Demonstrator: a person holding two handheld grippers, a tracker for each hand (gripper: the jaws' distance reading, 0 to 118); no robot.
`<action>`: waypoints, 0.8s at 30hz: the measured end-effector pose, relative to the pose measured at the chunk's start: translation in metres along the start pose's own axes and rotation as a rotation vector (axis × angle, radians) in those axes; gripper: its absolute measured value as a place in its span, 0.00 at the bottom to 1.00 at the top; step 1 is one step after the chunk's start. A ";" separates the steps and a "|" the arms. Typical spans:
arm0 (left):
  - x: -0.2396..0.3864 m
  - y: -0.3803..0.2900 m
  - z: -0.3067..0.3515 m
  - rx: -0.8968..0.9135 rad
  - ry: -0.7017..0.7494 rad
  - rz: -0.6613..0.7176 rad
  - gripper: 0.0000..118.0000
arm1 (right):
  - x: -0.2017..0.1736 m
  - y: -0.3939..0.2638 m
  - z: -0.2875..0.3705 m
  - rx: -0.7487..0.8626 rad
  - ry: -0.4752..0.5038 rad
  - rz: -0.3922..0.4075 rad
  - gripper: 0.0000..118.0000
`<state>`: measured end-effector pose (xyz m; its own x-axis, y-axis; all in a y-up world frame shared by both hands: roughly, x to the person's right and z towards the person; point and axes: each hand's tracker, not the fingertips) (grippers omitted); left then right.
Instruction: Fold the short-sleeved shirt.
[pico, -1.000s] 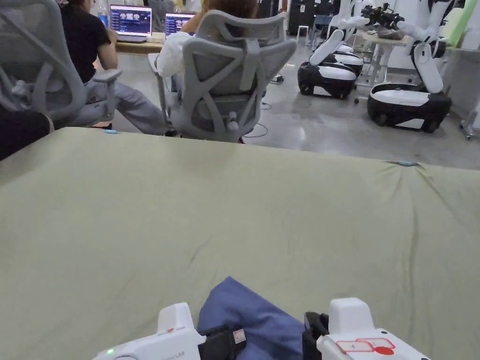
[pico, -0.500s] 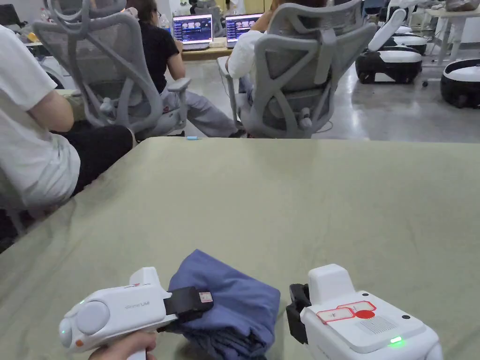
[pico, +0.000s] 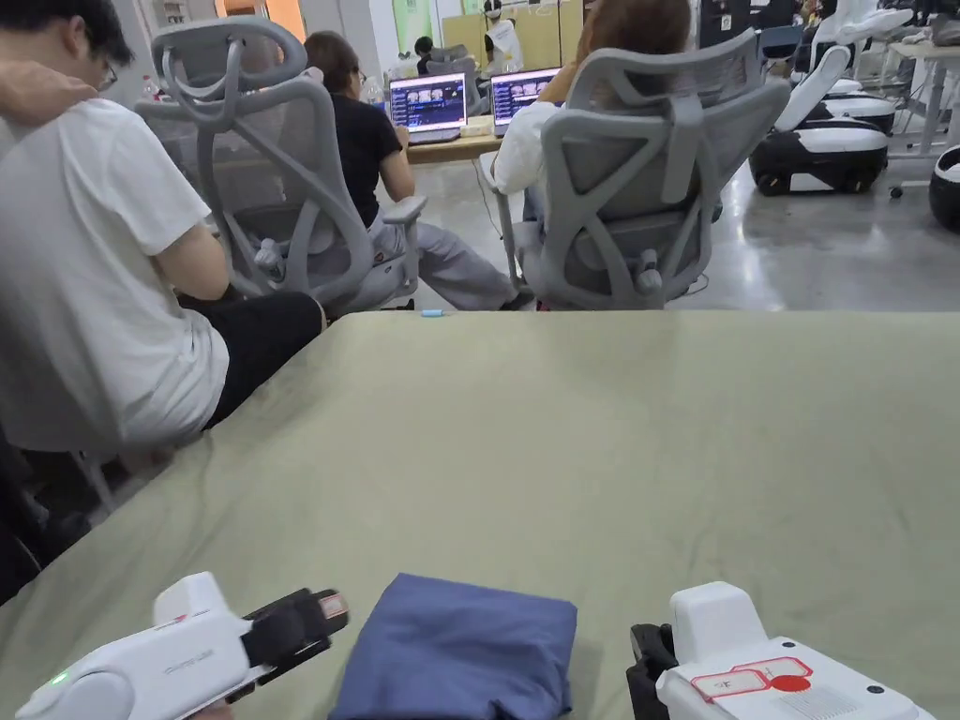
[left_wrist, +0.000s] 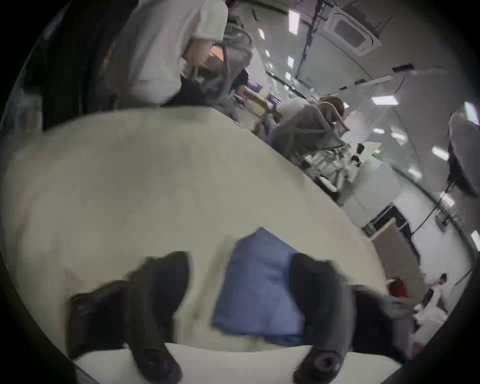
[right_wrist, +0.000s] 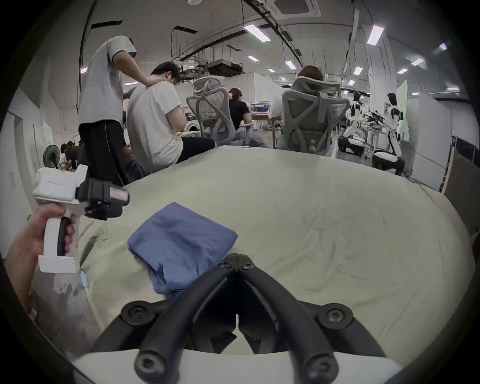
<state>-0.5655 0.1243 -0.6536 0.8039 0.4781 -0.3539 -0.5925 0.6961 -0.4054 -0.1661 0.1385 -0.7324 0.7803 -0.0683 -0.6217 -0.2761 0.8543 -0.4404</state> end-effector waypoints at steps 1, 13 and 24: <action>0.009 -0.002 0.006 0.003 0.057 -0.046 0.42 | 0.006 0.002 0.006 0.010 -0.004 -0.014 0.00; 0.280 -0.108 0.047 0.303 -0.045 -0.401 0.00 | 0.172 0.008 0.172 0.141 -0.307 0.010 0.00; 0.462 -0.159 0.109 0.450 -0.129 -0.546 0.00 | 0.285 0.021 0.337 0.338 -0.571 0.053 0.00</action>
<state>-0.0937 0.2929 -0.6605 0.9955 0.0387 -0.0861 -0.0473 0.9939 -0.0998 0.2400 0.3112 -0.7007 0.9708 0.1827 -0.1555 -0.2039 0.9698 -0.1336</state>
